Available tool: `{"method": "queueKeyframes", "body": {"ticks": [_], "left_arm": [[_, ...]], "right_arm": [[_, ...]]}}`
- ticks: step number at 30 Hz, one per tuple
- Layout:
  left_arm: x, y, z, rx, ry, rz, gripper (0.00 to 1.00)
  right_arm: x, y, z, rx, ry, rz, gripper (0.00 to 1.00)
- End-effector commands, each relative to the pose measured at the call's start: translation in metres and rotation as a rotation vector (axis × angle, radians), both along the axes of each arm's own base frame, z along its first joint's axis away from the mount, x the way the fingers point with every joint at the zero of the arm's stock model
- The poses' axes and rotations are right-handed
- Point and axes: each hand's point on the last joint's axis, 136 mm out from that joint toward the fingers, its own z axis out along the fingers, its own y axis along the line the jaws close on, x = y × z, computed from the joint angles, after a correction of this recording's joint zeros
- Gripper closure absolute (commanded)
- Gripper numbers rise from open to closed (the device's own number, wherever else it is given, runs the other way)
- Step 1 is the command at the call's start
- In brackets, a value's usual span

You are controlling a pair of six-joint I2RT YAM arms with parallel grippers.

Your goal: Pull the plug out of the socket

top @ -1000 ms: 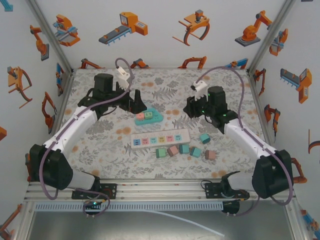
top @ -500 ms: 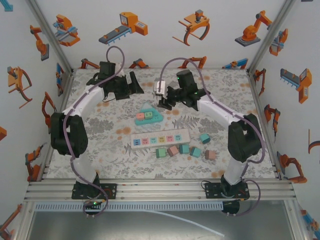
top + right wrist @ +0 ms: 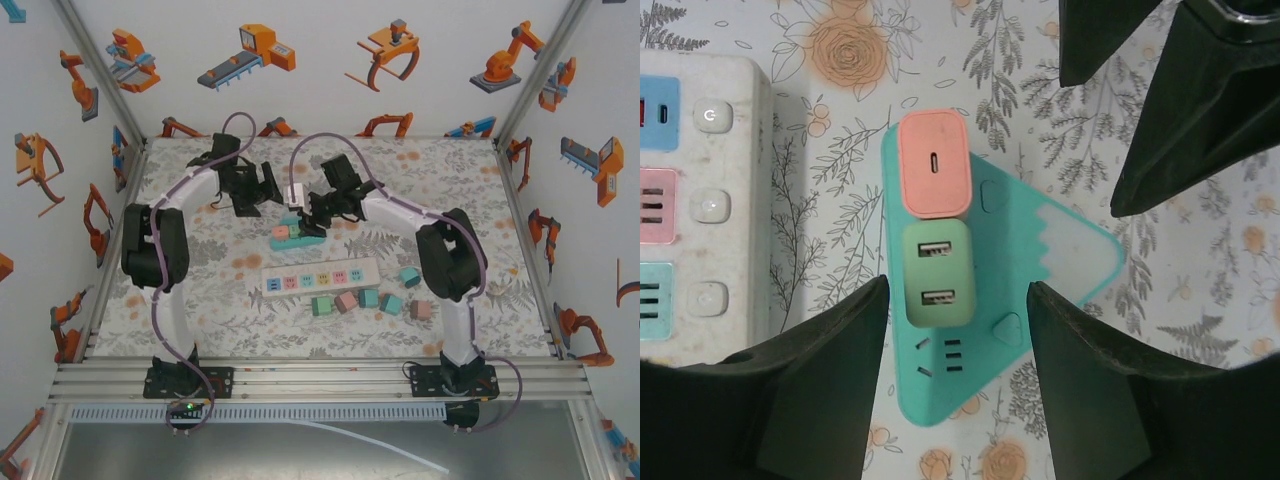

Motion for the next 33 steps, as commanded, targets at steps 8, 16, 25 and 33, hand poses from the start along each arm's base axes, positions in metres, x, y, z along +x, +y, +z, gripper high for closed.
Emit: {"method": "queueKeyframes", "body": {"ticks": [8, 16, 25, 33], "left_arm": [[-0.016, -0.011, -0.022, -0.029, 0.095, -0.088, 0.25], [-0.028, -0.019, -0.046, -0.001, 0.151, -0.143, 0.26], [-0.037, -0.011, -0.072, 0.109, 0.202, -0.150, 0.32], [-0.056, -0.008, -0.091, 0.197, 0.239, -0.225, 0.33]], "right_arm": [[0.003, 0.015, -0.014, -0.011, 0.011, 0.010, 0.56], [0.000, 0.016, -0.015, -0.007, 0.027, 0.028, 0.62], [0.001, 0.017, -0.010, -0.010, 0.012, 0.042, 0.68], [0.002, 0.020, 0.001, 0.011, 0.006, 0.052, 0.76]]}}
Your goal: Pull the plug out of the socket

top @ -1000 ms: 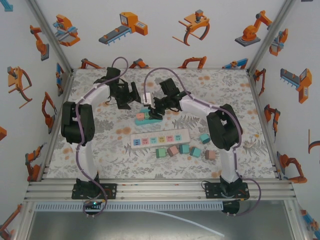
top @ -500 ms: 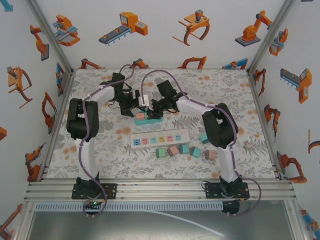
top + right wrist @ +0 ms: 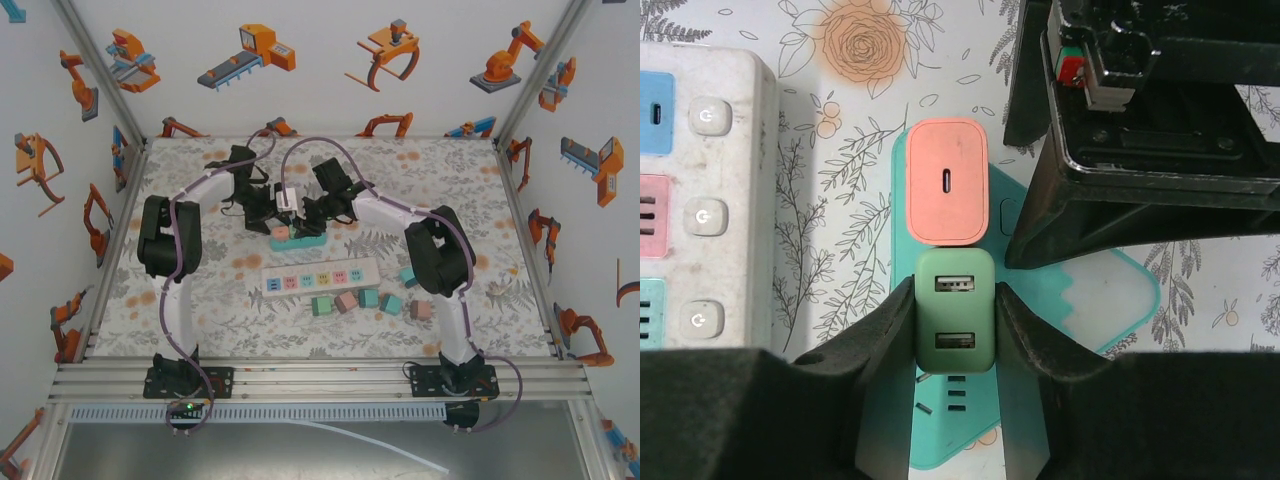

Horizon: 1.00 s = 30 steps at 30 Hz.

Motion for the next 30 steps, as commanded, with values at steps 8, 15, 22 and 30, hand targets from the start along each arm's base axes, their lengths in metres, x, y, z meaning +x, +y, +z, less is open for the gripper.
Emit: {"method": "queueKeyframes", "body": {"ticks": [8, 15, 22, 30], "left_arm": [[-0.033, 0.033, -0.052, 0.231, 0.116, -0.032, 0.33], [-0.032, 0.035, -0.054, 0.241, 0.115, -0.028, 0.33], [-0.032, 0.036, -0.057, 0.244, 0.125, -0.017, 0.33], [-0.034, 0.038, -0.060, 0.259, 0.126, -0.016, 0.32]], "right_arm": [[0.004, 0.008, 0.032, 0.050, -0.102, 0.041, 0.82], [-0.007, 0.000, 0.039, 0.026, -0.186, 0.077, 0.85], [-0.023, -0.005, 0.035, -0.016, -0.220, 0.108, 0.88], [-0.026, 0.000, 0.054, 0.059, -0.165, 0.053, 0.88]]}}
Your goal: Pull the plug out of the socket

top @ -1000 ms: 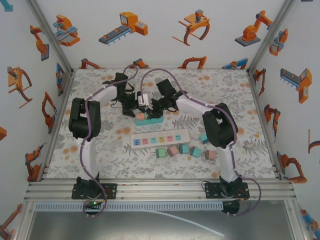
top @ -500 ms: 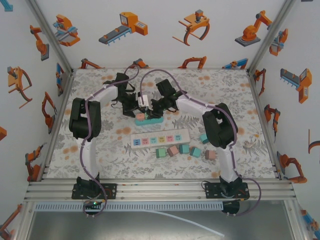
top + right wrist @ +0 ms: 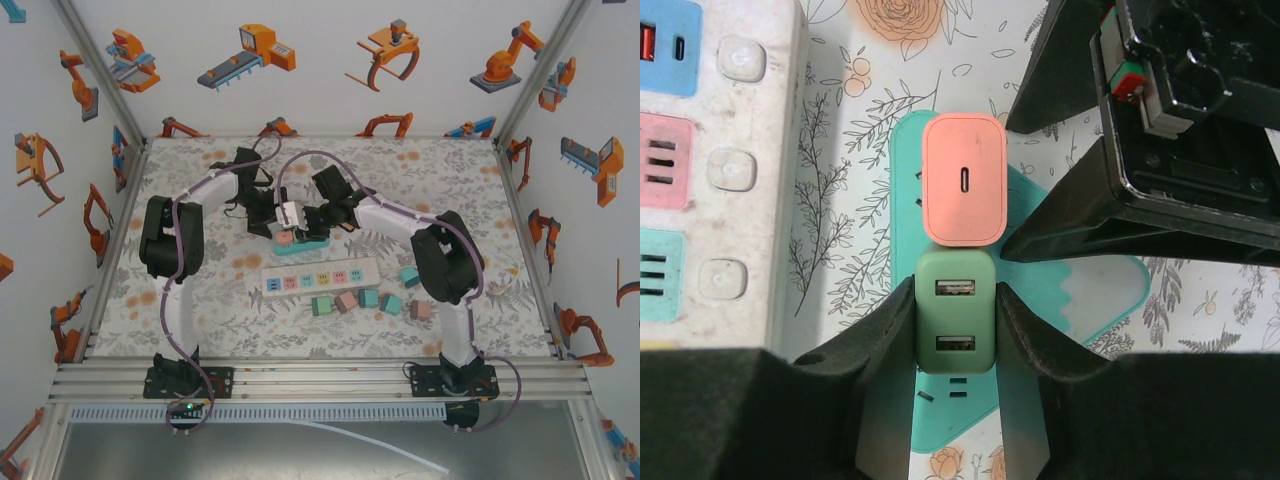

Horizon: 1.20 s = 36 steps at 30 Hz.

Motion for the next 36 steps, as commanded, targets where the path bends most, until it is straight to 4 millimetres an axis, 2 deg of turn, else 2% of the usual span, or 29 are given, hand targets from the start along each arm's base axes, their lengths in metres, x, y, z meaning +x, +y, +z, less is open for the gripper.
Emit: {"method": "queueKeyframes", "body": {"ticks": [1, 12, 24, 29, 32, 36], "left_arm": [[-0.021, 0.043, -0.056, 0.239, 0.091, 0.007, 0.33], [-0.028, 0.050, -0.065, 0.269, 0.106, 0.004, 0.32], [-0.030, 0.053, -0.071, 0.281, 0.109, 0.002, 0.32], [-0.029, 0.053, -0.070, 0.284, 0.103, 0.001, 0.32], [-0.029, 0.053, -0.070, 0.284, 0.103, 0.001, 0.32], [-0.030, 0.055, -0.070, 0.288, 0.103, 0.003, 0.32]], "right_arm": [[-0.007, 0.009, 0.058, 0.130, -0.024, 0.004, 0.88], [0.002, 0.010, 0.061, 0.139, 0.006, -0.054, 0.89], [0.009, 0.013, 0.086, 0.191, 0.036, -0.089, 0.89], [0.004, 0.011, 0.084, 0.181, 0.054, -0.088, 0.91], [-0.012, 0.007, 0.074, 0.111, -0.039, -0.004, 0.92], [-0.019, 0.002, 0.073, 0.069, -0.140, 0.026, 0.93]]}}
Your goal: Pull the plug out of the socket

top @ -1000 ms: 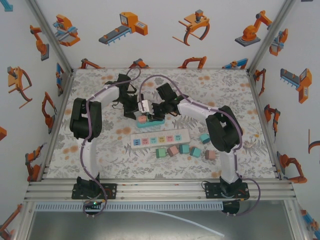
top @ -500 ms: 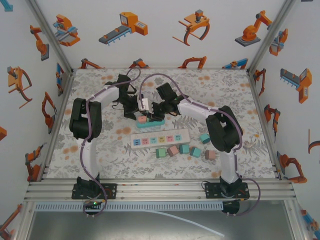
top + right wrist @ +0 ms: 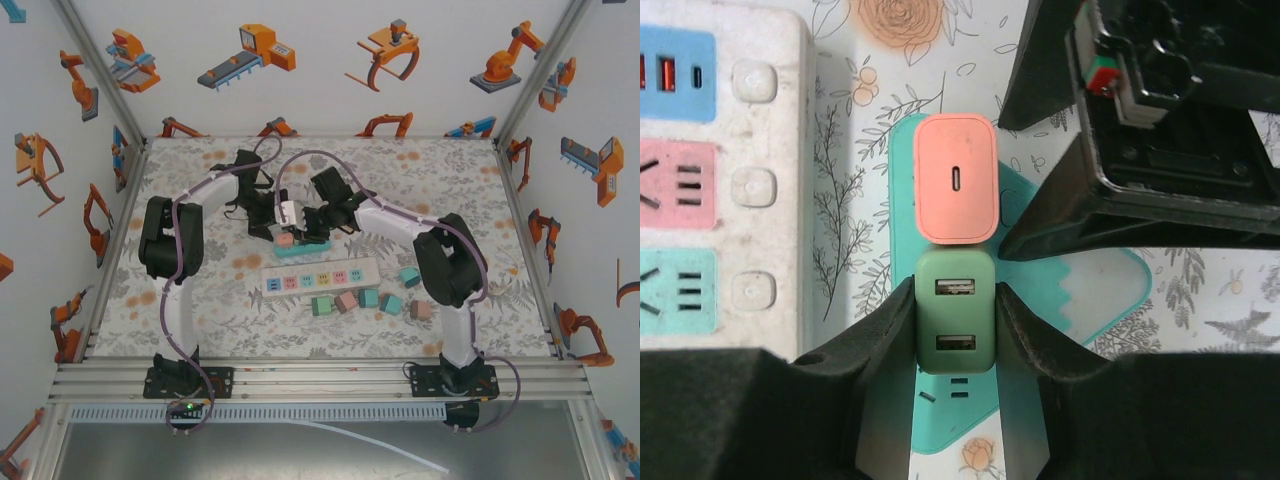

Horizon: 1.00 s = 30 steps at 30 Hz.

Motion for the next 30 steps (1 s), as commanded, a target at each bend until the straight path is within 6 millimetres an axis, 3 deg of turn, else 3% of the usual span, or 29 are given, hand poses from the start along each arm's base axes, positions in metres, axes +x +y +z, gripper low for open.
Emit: {"method": "queueKeyframes", "body": {"ticks": [1, 11, 15, 18, 21, 23, 30], "left_arm": [[-0.021, 0.057, -0.067, 0.302, 0.083, 0.008, 0.32], [-0.019, 0.056, -0.066, 0.292, 0.077, 0.011, 0.32], [-0.016, 0.046, -0.053, 0.229, 0.060, 0.006, 0.31], [-0.004, 0.028, -0.024, 0.115, 0.008, 0.025, 0.30], [0.011, 0.016, 0.013, 0.028, -0.072, 0.060, 0.29], [0.022, 0.010, 0.038, -0.023, -0.128, 0.082, 0.29], [0.036, -0.010, 0.126, -0.184, -0.310, 0.048, 0.27]], "right_arm": [[-0.015, 0.002, 0.070, 0.085, -0.167, 0.090, 0.94], [-0.032, -0.004, 0.069, 0.099, -0.028, 0.036, 0.94], [-0.027, -0.006, 0.088, 0.164, 0.001, -0.086, 0.94], [-0.005, -0.011, 0.120, 0.292, 0.105, -0.364, 0.94], [0.018, -0.031, 0.145, 0.408, 0.276, -0.713, 0.95], [0.029, -0.054, 0.148, 0.438, 0.397, -0.953, 0.92], [0.012, -0.118, 0.134, 0.487, 0.691, -1.374, 0.90]]}}
